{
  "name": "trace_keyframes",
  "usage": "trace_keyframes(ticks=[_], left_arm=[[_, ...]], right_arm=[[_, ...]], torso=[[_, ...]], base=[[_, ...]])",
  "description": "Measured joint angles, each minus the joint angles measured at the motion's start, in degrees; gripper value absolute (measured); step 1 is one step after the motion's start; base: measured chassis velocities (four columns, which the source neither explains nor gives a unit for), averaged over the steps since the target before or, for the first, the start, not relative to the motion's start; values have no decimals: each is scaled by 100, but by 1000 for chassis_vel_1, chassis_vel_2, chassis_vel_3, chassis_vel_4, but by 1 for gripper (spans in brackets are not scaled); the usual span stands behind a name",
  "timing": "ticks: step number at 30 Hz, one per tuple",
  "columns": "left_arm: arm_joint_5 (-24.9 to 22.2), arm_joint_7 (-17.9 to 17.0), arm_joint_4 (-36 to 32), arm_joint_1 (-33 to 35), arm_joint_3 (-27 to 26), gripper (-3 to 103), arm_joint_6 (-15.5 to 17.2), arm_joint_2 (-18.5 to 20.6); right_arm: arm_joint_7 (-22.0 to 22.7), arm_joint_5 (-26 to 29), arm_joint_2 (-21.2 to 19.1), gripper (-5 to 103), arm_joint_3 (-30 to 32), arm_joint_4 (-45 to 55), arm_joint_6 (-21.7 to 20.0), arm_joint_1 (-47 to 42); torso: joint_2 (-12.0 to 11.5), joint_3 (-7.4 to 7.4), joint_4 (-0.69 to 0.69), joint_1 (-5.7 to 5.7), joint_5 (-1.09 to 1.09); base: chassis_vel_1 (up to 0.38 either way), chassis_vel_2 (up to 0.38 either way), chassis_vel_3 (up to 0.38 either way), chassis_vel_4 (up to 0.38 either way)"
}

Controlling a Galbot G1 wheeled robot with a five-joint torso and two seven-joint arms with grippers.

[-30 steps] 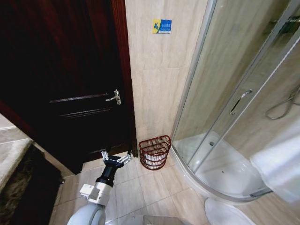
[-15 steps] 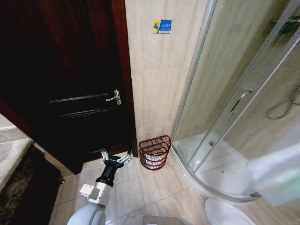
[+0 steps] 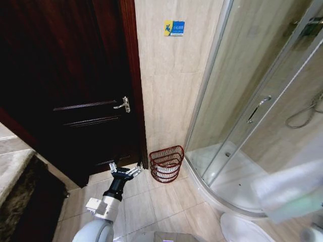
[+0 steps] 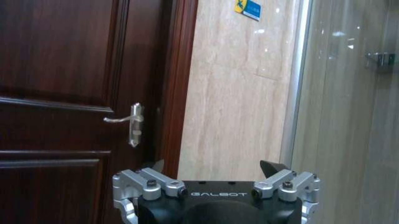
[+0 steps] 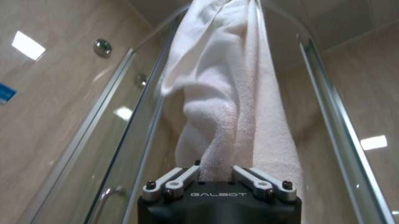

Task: Discard the used towel into the hamper.

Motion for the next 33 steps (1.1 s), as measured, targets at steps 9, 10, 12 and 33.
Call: trace_keyframes(ticks=[9, 10, 12, 33], left_arm=[[0, 0, 0, 0, 0, 100, 0, 0], [0, 0, 0, 0, 0, 100, 0, 0], [0, 0, 0, 0, 0, 100, 0, 0], [0, 0, 0, 0, 0, 100, 0, 0]], right_arm=[[33, -19, 79, 5, -173, 162, 185, -134], [33, -19, 79, 5, -173, 162, 185, -134], [131, -73, 74, 5, -10, 422, 165, -128], [785, 916, -1138, 5, 2212, 1958, -619, 101]], torso=[[0, 0, -2, 0, -3], [0, 0, -2, 0, -3], [0, 0, -2, 0, -3], [0, -1, -3, 0, -3]], base=[[0, 0, 0, 0], [0, 0, 0, 0], [0, 0, 0, 0], [0, 0, 0, 0]])
